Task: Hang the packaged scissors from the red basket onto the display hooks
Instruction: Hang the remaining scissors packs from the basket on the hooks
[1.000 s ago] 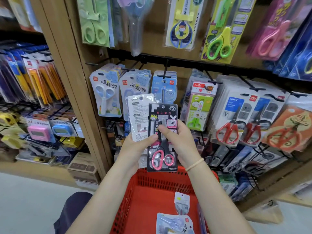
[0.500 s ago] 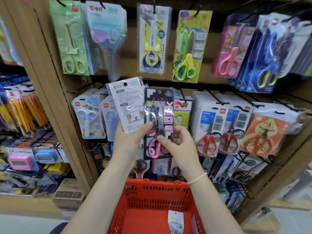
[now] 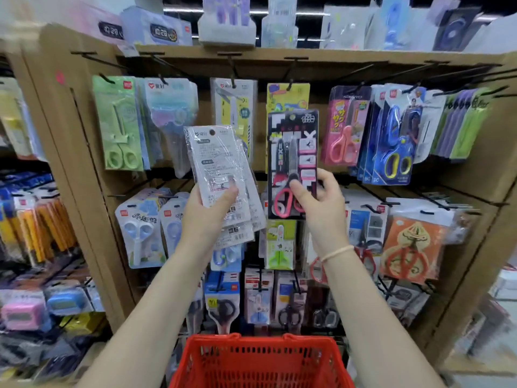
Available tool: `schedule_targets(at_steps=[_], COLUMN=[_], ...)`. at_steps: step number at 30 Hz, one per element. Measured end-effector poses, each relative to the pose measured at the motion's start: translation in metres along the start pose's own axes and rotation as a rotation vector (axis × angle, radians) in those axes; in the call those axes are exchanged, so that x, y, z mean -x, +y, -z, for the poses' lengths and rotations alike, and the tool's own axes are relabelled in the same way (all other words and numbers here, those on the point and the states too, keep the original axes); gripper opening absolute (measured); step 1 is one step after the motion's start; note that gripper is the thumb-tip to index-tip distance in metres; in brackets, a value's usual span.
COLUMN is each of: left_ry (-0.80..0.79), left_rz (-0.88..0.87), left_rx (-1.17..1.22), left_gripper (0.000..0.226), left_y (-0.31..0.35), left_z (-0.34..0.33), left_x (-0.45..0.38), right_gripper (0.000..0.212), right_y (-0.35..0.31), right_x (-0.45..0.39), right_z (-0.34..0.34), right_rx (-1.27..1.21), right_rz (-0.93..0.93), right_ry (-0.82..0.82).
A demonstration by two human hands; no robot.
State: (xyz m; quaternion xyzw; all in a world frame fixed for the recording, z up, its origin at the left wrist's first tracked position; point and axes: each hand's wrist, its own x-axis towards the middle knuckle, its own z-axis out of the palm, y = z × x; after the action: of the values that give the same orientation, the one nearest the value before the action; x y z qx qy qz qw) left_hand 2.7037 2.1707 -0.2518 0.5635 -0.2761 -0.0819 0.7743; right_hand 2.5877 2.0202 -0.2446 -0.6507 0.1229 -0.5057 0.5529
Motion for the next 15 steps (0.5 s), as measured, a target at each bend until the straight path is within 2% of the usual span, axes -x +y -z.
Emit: schedule_targets(at_steps=[8,15], left_ry=[-0.037,-0.046], left_rz=[-0.023,0.017], left_rx=[-0.018,0.011], left_gripper=[0.022,0.029], left_y=[0.011,0.006], left_z=[-0.010,-0.009], left_x=[-0.010,-0.018], right_gripper=[0.019,0.019], right_y=[-0.025,-0.018], right_x=[-0.065,-0.074], right_z=[-0.012,-0.017], right_rx=[0.060,0.090], right_rz=[0.049,0.001], right_ry=[0.030,0.052])
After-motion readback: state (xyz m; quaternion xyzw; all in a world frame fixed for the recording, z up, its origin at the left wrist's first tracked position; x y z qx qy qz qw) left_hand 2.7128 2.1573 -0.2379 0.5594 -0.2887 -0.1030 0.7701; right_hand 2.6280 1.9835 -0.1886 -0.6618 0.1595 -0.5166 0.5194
